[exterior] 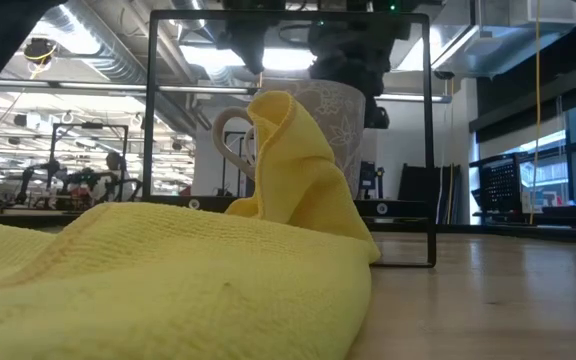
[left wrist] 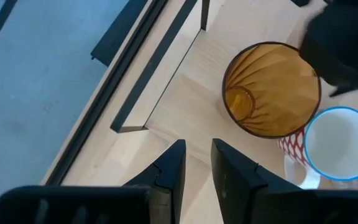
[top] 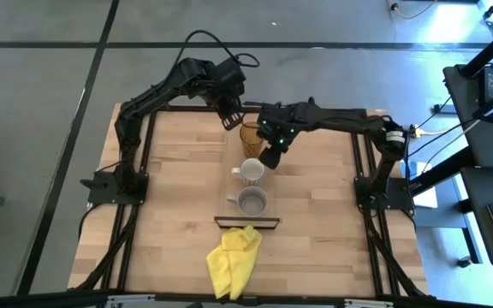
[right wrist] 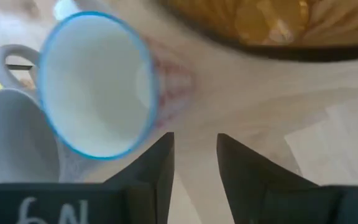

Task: Stack small to large cups/mugs on shelf
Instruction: Put the brown cup on the shelf

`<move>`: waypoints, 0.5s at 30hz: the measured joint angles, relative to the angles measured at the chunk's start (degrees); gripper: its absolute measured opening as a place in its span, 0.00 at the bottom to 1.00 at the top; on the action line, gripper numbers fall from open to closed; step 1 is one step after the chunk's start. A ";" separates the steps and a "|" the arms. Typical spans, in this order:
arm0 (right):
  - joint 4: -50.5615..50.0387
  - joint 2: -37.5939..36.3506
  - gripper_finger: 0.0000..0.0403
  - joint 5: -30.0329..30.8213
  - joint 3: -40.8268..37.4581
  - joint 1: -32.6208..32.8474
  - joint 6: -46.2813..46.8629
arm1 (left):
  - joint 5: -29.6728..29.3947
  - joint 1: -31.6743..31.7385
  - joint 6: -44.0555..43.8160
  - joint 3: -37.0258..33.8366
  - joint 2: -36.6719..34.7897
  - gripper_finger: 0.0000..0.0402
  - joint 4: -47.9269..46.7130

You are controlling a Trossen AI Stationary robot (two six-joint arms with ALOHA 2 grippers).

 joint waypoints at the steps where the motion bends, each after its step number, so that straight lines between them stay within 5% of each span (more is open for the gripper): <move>1: 0.36 0.00 0.30 0.31 -0.01 0.64 0.45 | 0.02 0.02 0.18 0.00 0.02 0.18 0.00; 15: 4.71 -0.31 0.30 8.61 3.73 3.09 3.45 | 0.13 -0.17 1.22 -0.31 0.00 0.18 0.59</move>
